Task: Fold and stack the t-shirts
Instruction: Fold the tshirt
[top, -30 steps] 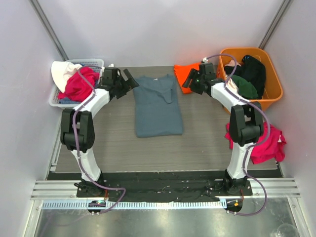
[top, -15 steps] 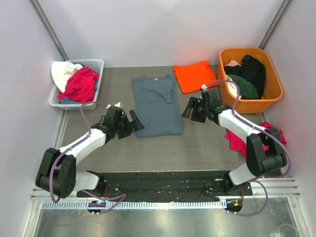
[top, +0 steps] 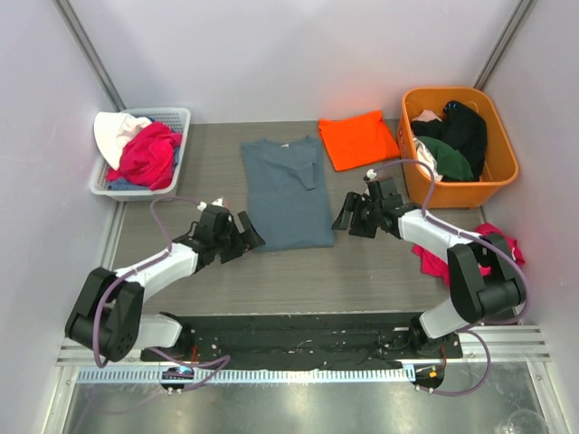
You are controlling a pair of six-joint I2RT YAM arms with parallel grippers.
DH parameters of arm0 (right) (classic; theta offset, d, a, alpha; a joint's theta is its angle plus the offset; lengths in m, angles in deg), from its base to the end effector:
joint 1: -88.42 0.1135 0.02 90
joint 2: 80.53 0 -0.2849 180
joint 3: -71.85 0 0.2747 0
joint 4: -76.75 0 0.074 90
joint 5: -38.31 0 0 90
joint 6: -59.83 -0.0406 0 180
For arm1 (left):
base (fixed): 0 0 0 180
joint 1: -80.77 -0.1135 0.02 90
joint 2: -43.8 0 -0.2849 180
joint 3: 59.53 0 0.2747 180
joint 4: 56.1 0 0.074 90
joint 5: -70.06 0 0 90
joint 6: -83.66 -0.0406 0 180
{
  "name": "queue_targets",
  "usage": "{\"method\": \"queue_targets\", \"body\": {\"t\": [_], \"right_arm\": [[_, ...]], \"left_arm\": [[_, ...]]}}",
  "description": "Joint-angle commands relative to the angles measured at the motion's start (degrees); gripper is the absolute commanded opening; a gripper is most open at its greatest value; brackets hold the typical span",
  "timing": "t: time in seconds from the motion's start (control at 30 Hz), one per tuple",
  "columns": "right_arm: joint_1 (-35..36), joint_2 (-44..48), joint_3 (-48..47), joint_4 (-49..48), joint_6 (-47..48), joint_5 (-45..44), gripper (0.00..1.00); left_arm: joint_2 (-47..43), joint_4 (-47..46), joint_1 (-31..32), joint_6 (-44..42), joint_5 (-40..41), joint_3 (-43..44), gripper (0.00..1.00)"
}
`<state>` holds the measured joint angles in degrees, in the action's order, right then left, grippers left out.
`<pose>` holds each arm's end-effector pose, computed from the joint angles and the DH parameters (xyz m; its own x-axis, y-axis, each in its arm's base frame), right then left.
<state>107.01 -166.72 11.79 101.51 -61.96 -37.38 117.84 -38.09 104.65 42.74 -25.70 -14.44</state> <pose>0.2993 0.1113 0.1888 -0.8657 0.2474 -0.4351 -0.0007 0.8687 0.4953 0.2362 -0.1090 0.1708 -0.7894 -0.4727 -0.3916 -0.2001 0.8013 -0.5638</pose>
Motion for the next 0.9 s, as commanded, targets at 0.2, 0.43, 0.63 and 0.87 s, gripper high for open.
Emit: {"method": "queue_targets", "body": {"t": [0.2,0.43,0.63,0.87], "right_arm": [[0.83,-3.63,-1.87,-3.44,0.24,1.43,0.66],[1.71,-4.60,-2.13,-3.53,0.06,1.95,0.66],[2.59,-5.56,-0.99,-5.11,-0.99,3.01,0.66],[3.47,-7.23,-0.81,-6.69,-2.31,3.89,0.63]], "left_arm": [[8.40,-7.49,2.66,0.31,0.66,4.27,0.54],[8.93,-7.94,2.67,-0.12,0.49,4.27,0.37],[8.49,-7.94,2.58,-0.21,0.66,3.39,0.23],[8.14,-7.67,2.66,0.05,1.01,3.13,0.13]]}}
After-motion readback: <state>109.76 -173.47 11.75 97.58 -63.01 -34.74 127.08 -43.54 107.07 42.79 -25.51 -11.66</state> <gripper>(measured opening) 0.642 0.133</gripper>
